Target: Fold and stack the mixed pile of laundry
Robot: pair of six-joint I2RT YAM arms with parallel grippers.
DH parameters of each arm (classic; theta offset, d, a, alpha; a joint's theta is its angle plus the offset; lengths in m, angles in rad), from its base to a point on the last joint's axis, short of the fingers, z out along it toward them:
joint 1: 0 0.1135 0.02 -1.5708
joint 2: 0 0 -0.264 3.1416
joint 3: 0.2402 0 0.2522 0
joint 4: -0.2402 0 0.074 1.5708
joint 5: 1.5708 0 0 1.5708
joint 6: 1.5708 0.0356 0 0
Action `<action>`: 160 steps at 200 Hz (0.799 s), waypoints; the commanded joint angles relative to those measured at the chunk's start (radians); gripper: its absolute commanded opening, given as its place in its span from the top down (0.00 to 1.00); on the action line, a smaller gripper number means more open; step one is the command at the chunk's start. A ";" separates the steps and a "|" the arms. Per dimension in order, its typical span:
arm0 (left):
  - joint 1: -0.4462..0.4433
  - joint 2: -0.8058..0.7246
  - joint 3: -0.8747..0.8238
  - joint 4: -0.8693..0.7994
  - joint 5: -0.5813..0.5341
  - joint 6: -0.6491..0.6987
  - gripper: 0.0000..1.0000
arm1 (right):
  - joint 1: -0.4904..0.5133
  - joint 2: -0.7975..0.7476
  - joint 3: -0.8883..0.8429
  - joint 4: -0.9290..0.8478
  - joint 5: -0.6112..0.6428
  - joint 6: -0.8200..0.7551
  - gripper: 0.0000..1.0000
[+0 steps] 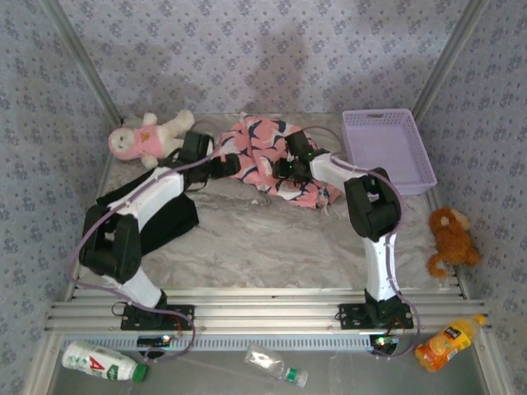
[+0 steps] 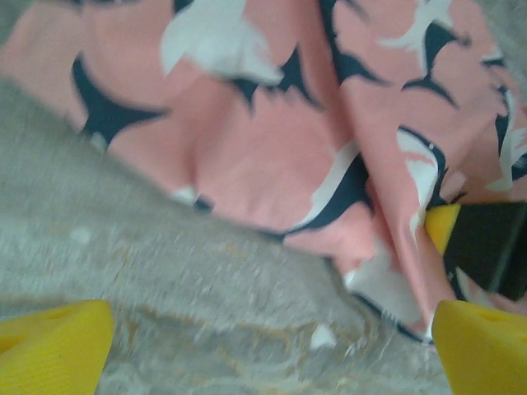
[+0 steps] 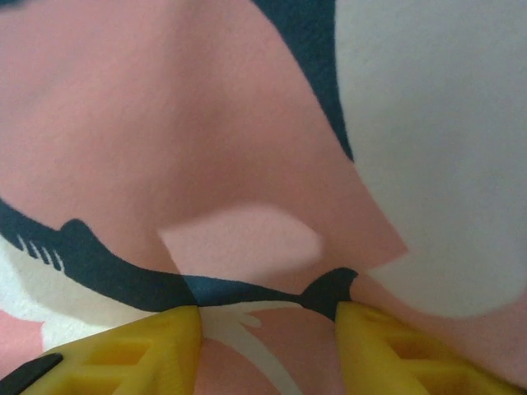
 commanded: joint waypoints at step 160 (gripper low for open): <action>0.047 -0.039 -0.319 0.236 -0.072 -0.207 0.46 | 0.090 -0.636 -0.459 -0.259 0.109 -0.044 0.37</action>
